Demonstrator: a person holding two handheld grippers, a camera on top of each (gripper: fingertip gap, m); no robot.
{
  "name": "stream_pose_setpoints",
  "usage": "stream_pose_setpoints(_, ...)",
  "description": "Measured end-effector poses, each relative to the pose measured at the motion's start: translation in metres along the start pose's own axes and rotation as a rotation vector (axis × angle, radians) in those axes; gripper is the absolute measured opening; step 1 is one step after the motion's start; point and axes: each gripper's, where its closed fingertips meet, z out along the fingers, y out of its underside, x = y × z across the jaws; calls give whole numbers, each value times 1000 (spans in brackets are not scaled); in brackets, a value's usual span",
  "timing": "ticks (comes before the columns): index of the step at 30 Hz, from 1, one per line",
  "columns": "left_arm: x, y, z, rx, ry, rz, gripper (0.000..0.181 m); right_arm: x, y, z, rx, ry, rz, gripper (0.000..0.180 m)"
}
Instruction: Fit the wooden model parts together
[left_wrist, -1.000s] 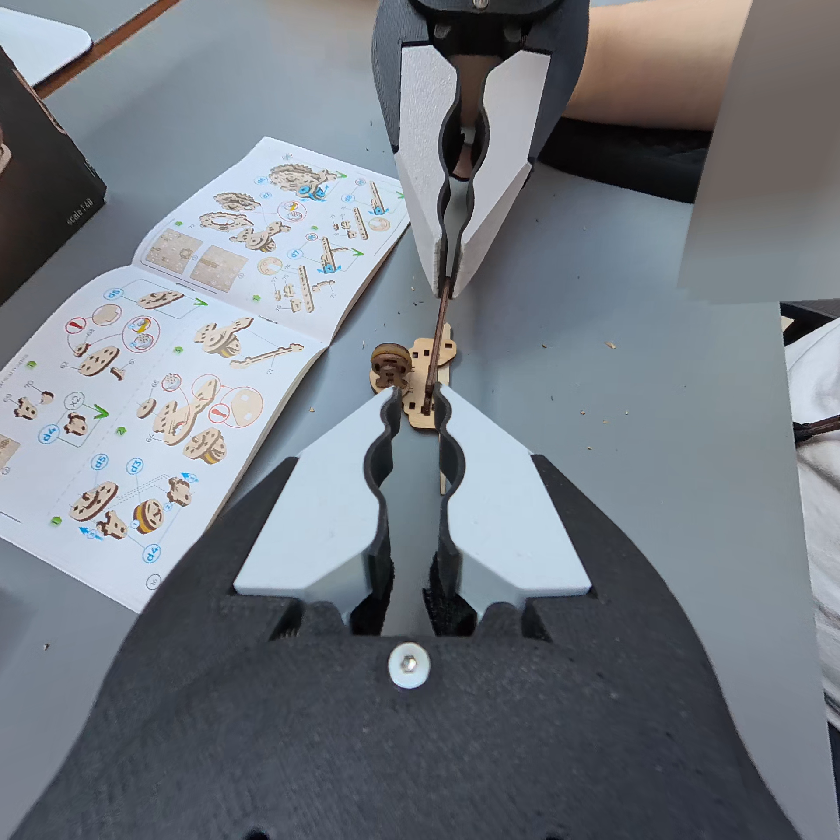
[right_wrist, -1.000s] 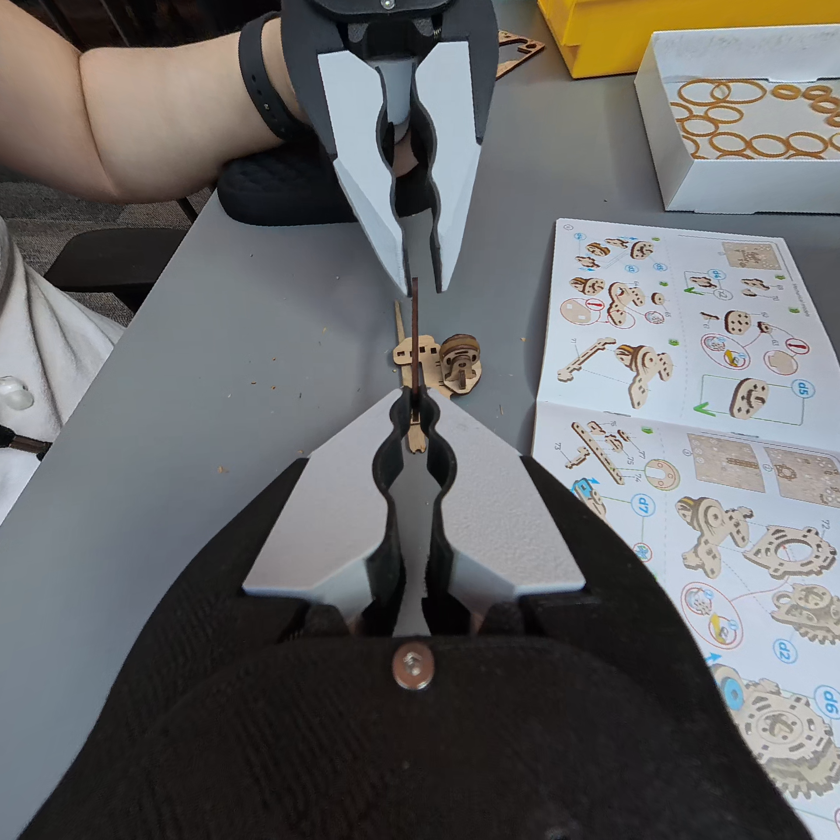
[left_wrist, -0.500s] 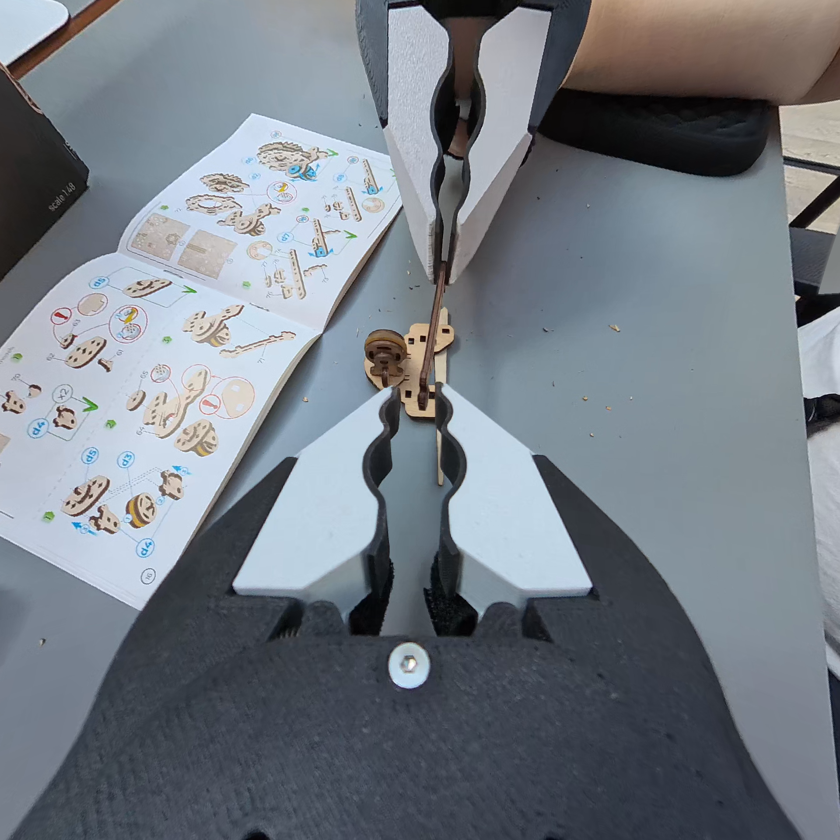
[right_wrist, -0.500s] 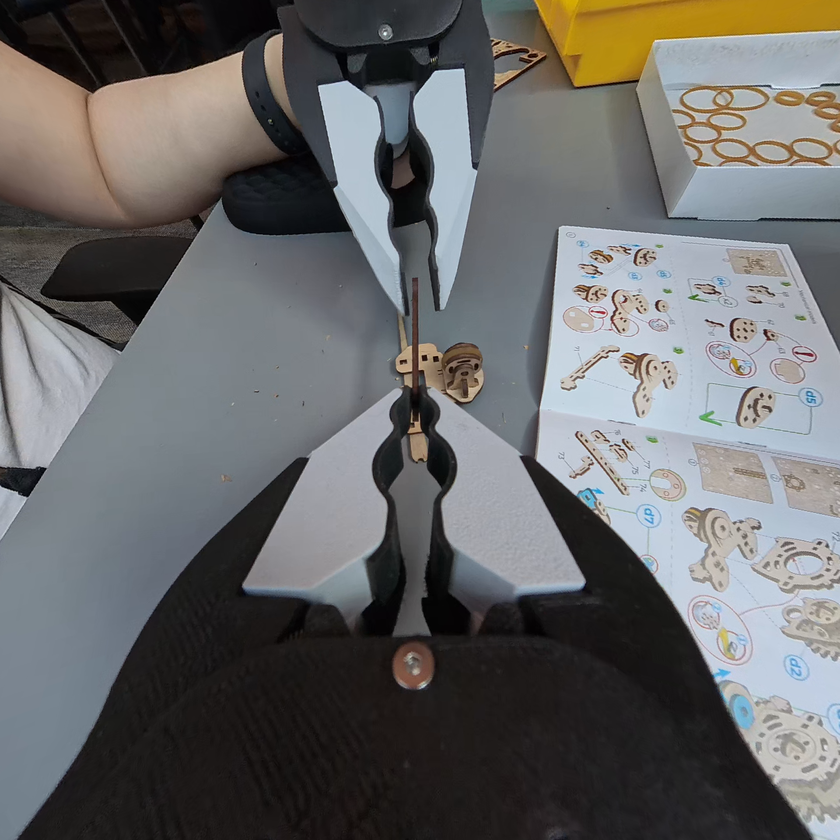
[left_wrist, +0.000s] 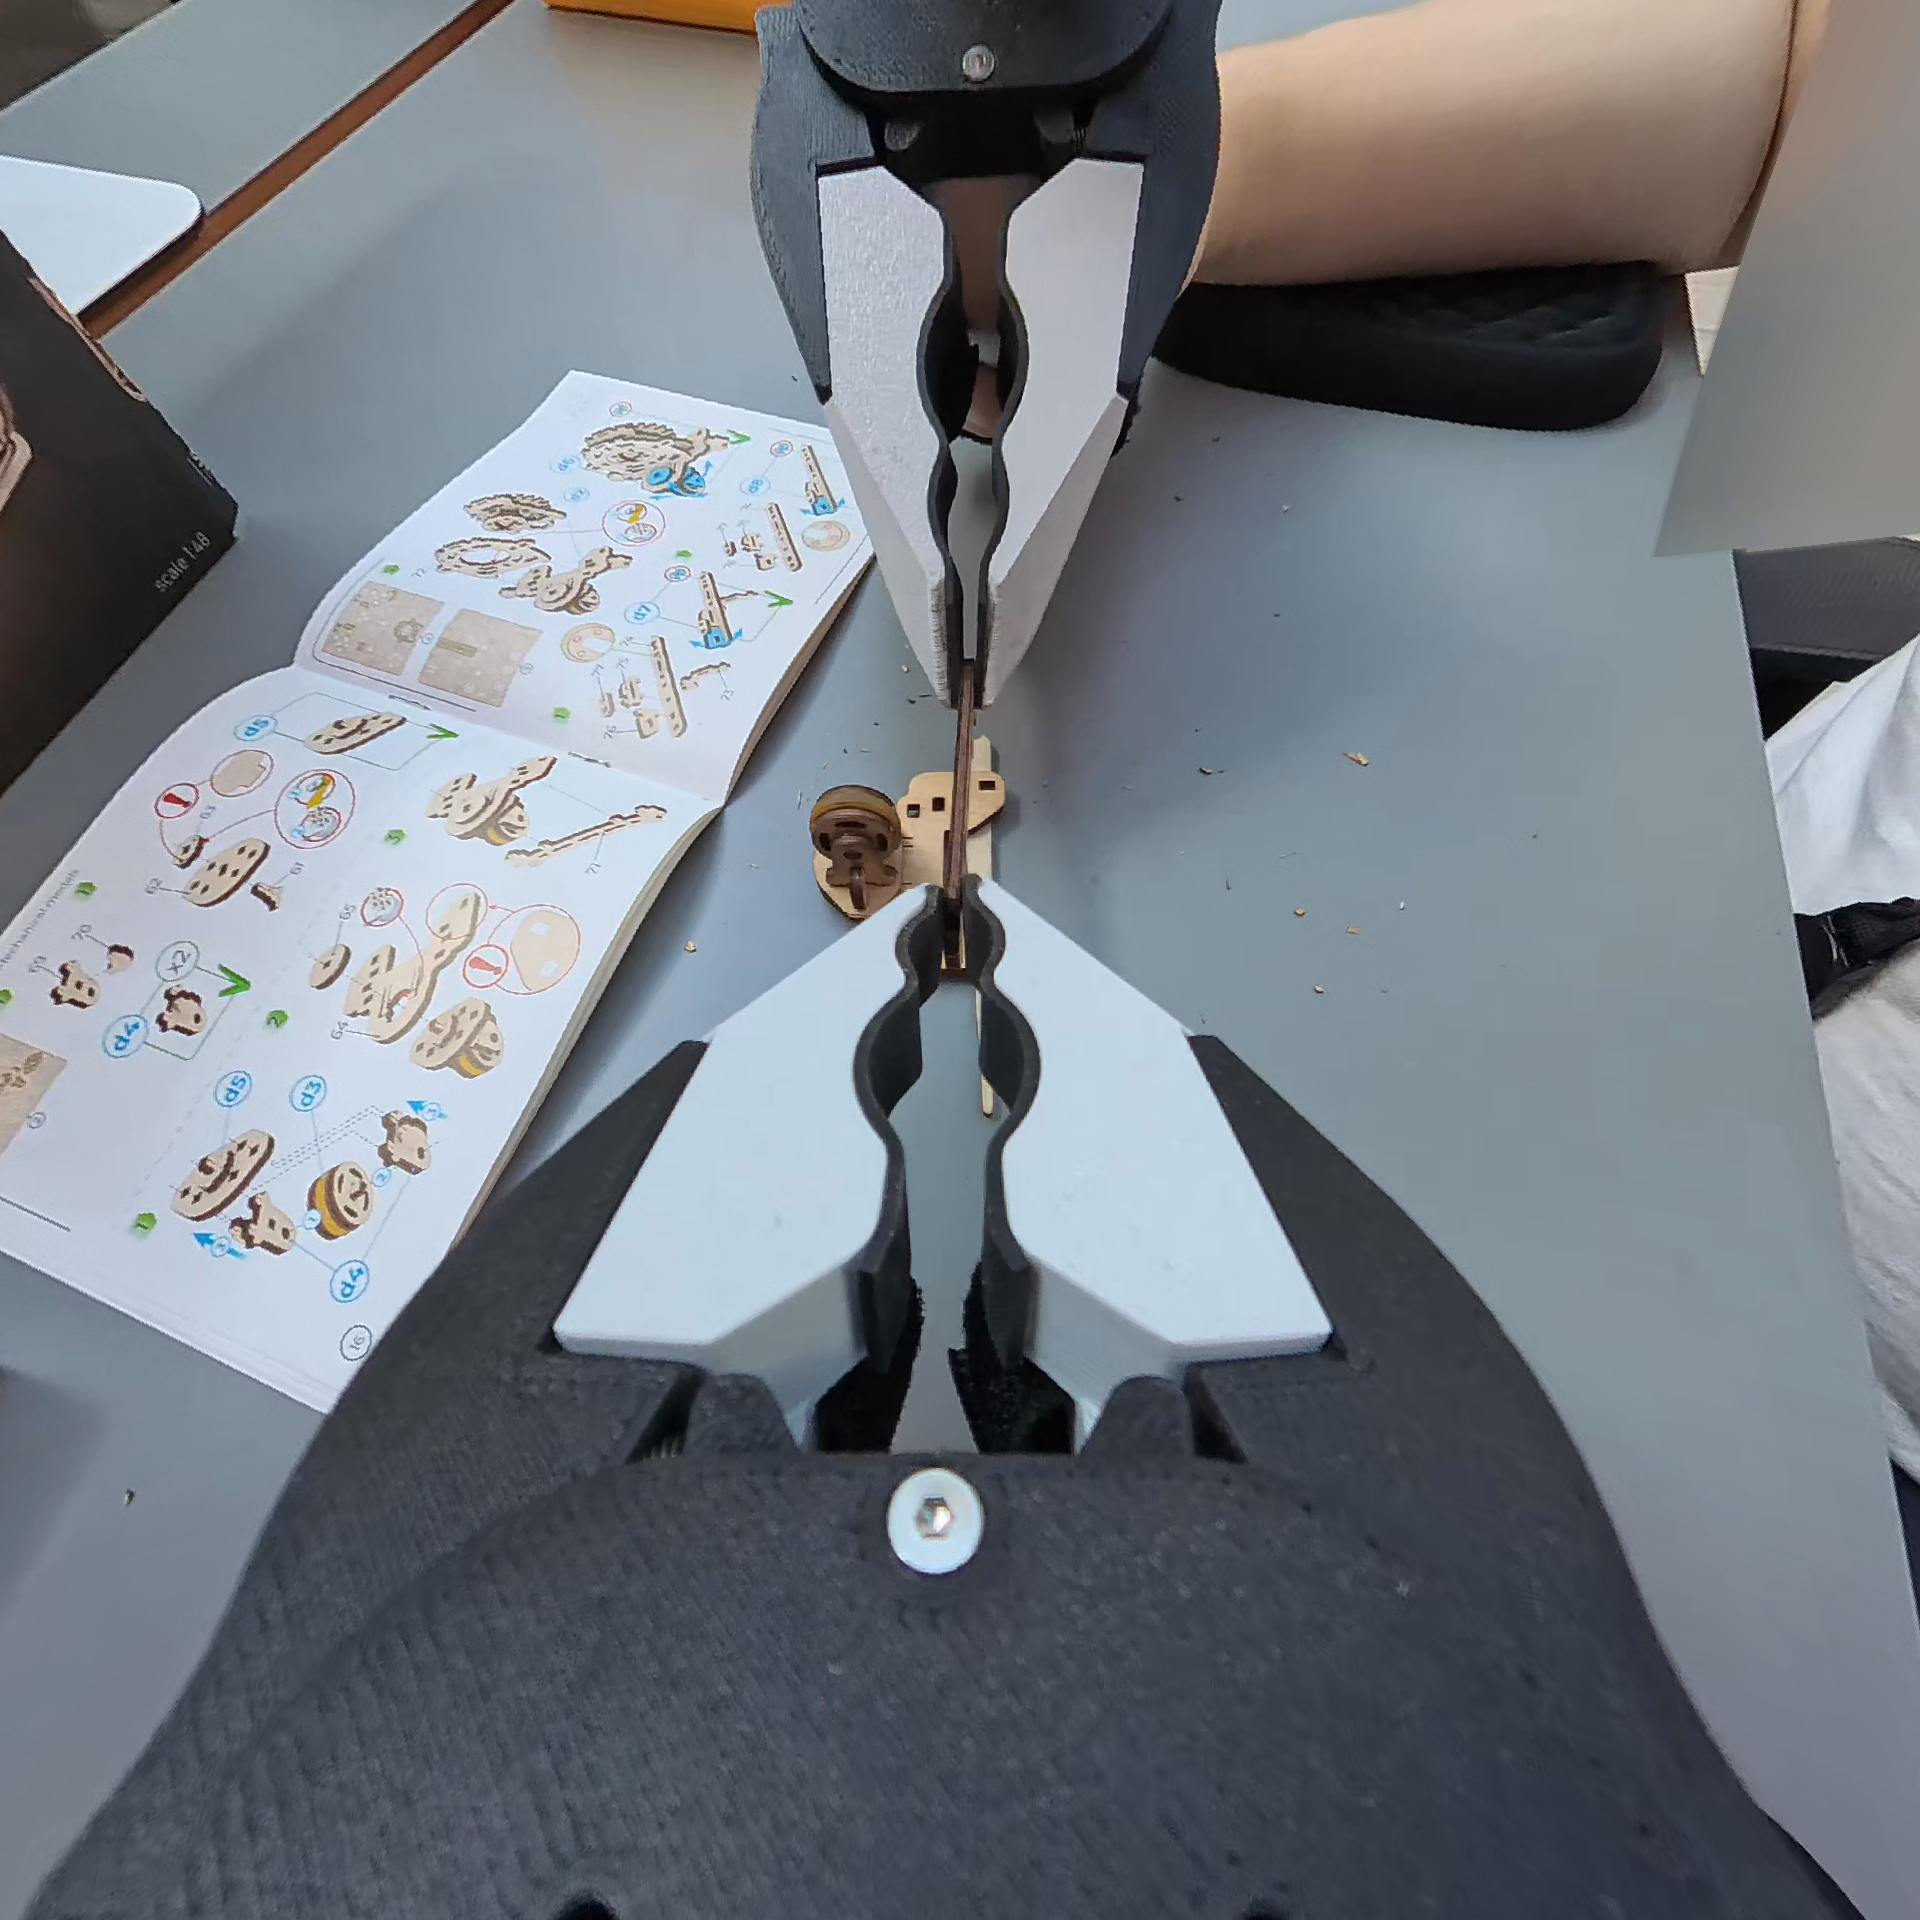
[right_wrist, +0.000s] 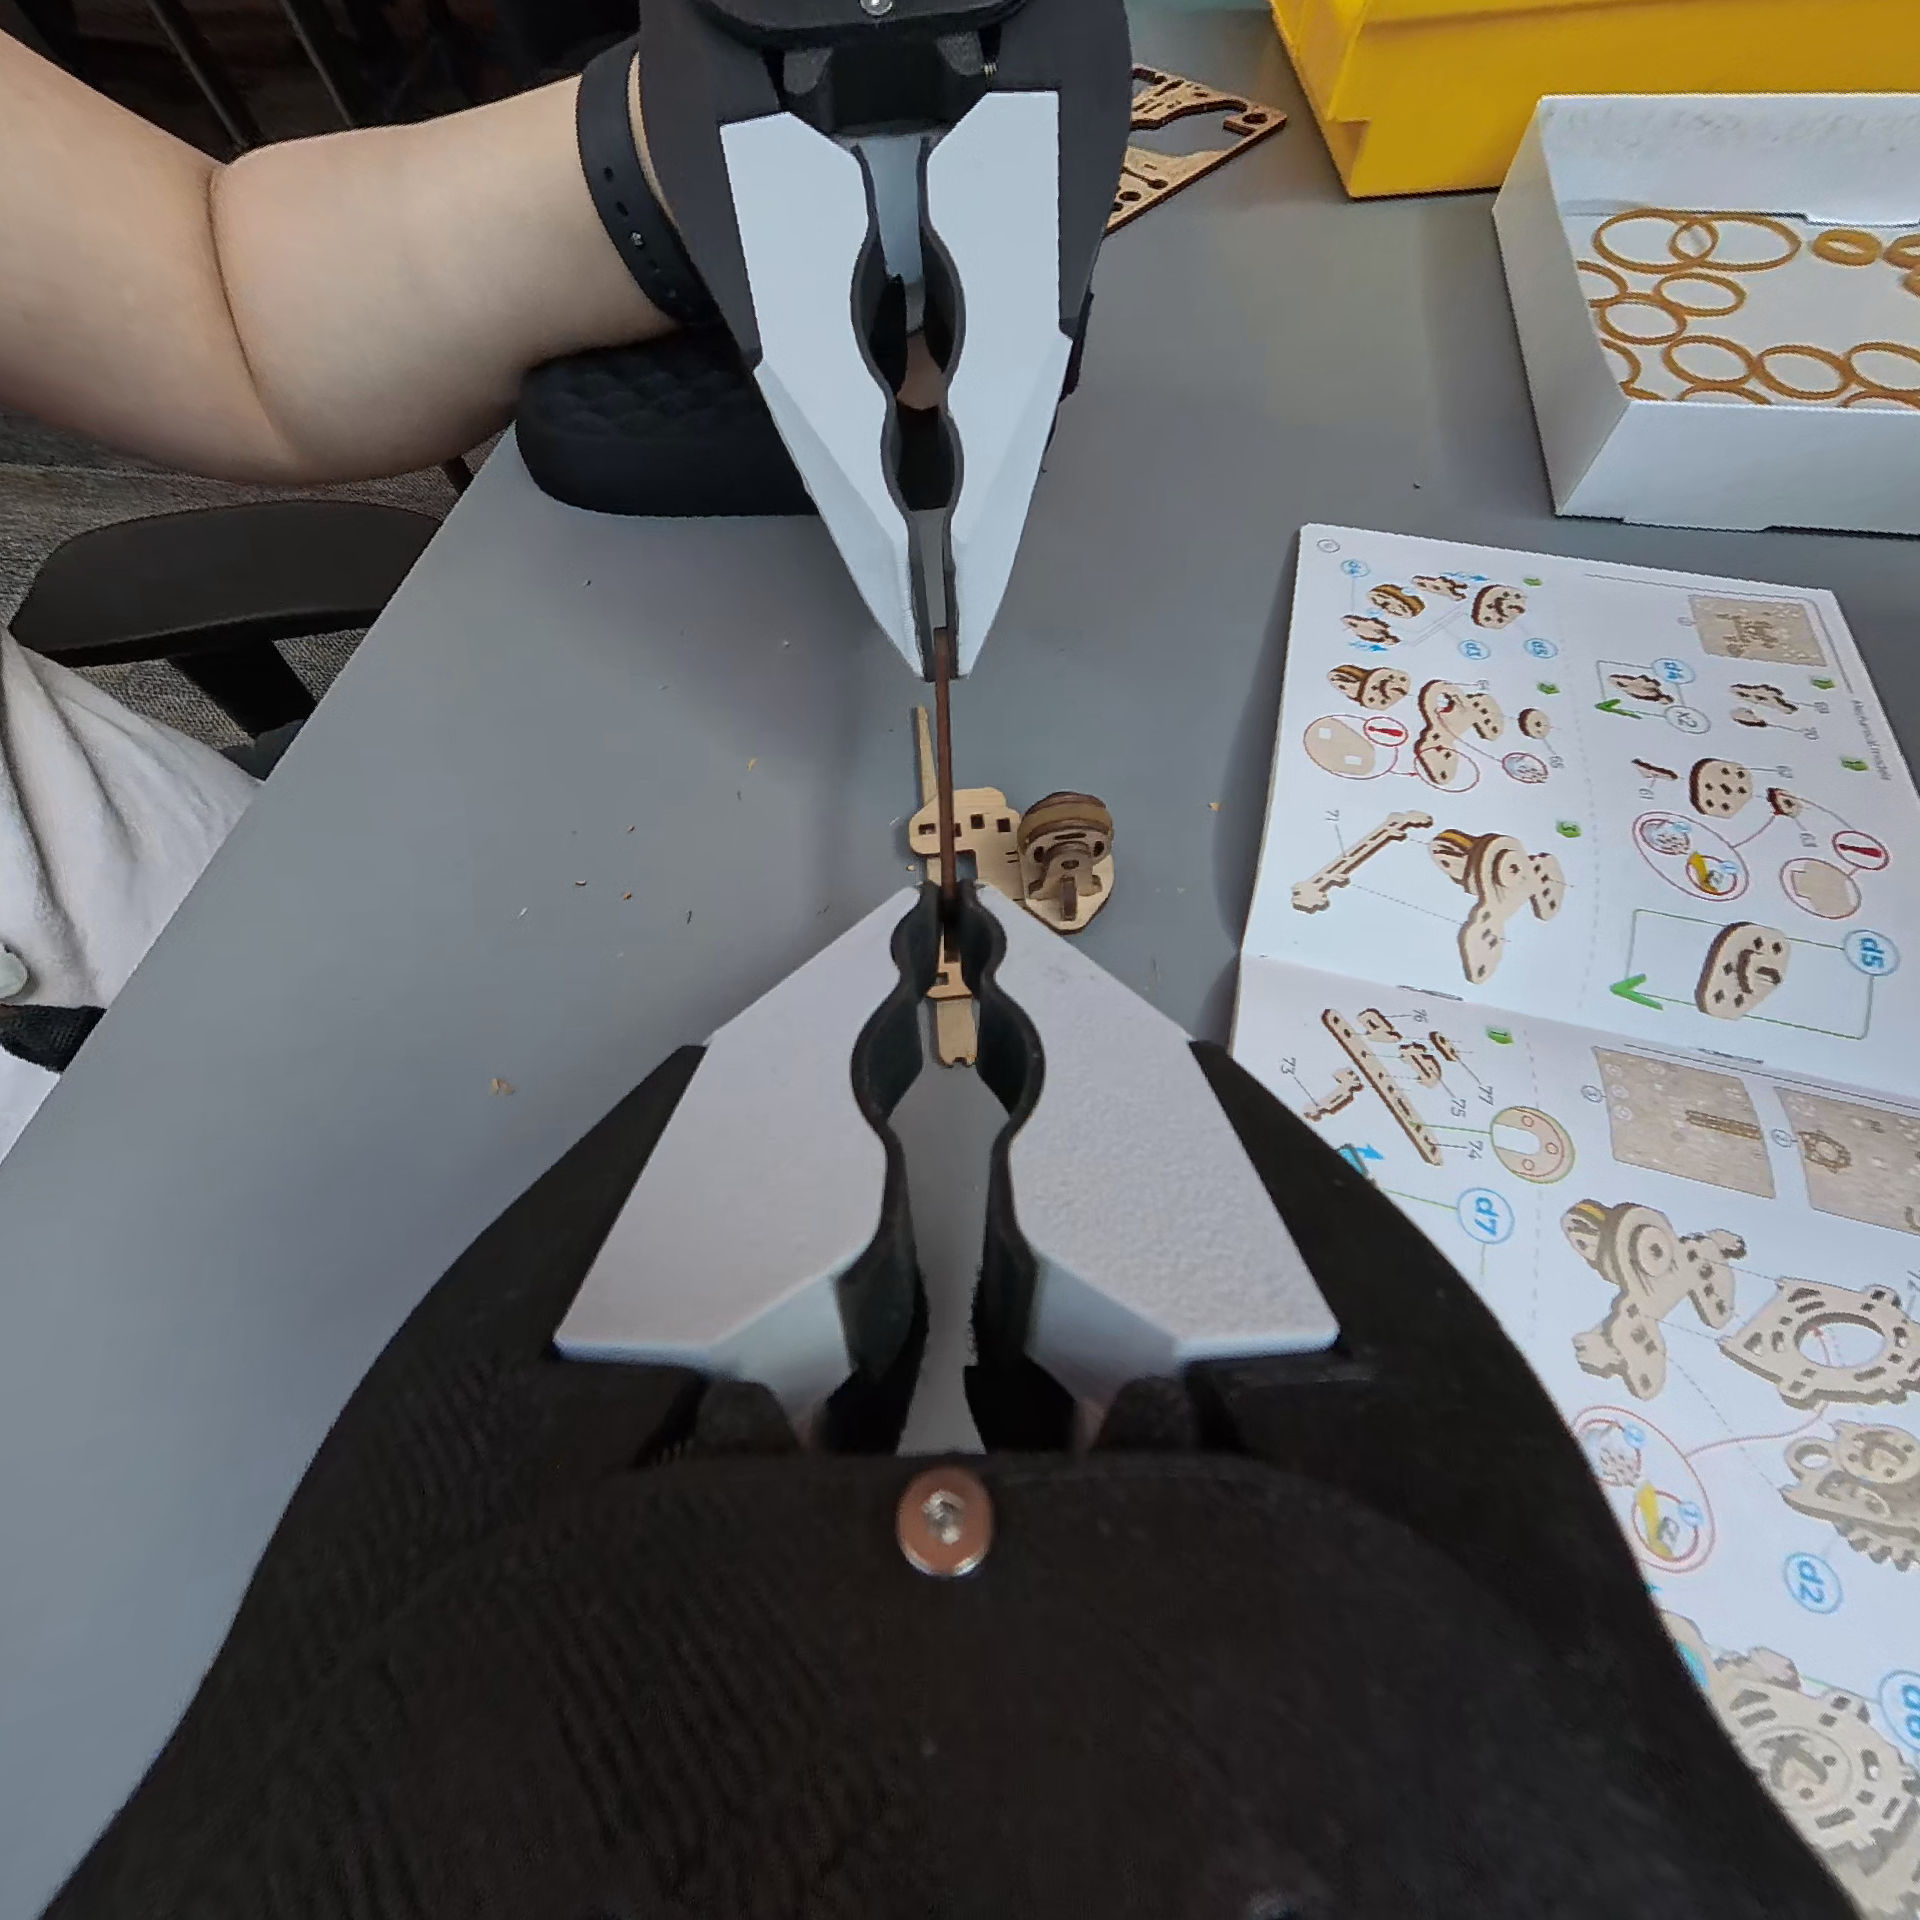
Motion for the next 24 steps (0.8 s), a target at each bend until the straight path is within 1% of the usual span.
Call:
stream_pose_setpoints(2, 1, 2, 0, -12, 9, -3, 1, -1, 1, 0, -4, -2, -4, 2)
stream_pose_setpoints(6, 0, 3, -3, -7, -11, 4, 10, 3, 2, 0, -13, 10, -4, 2)
stream_pose_setpoints(13, -5, -9, -17, 110, -2, -41, 14, 7, -6, -2, 18, 22, -23, 2)
stream_pose_setpoints(20, -25, -30, -39, 309, -100, -74, 20, 12, -11, -9, 53, 43, -32, 2)
stream_pose_setpoints(24, -26, -33, -43, 329, -121, -54, 26, 10, -12, -11, 72, 38, -28, 2)
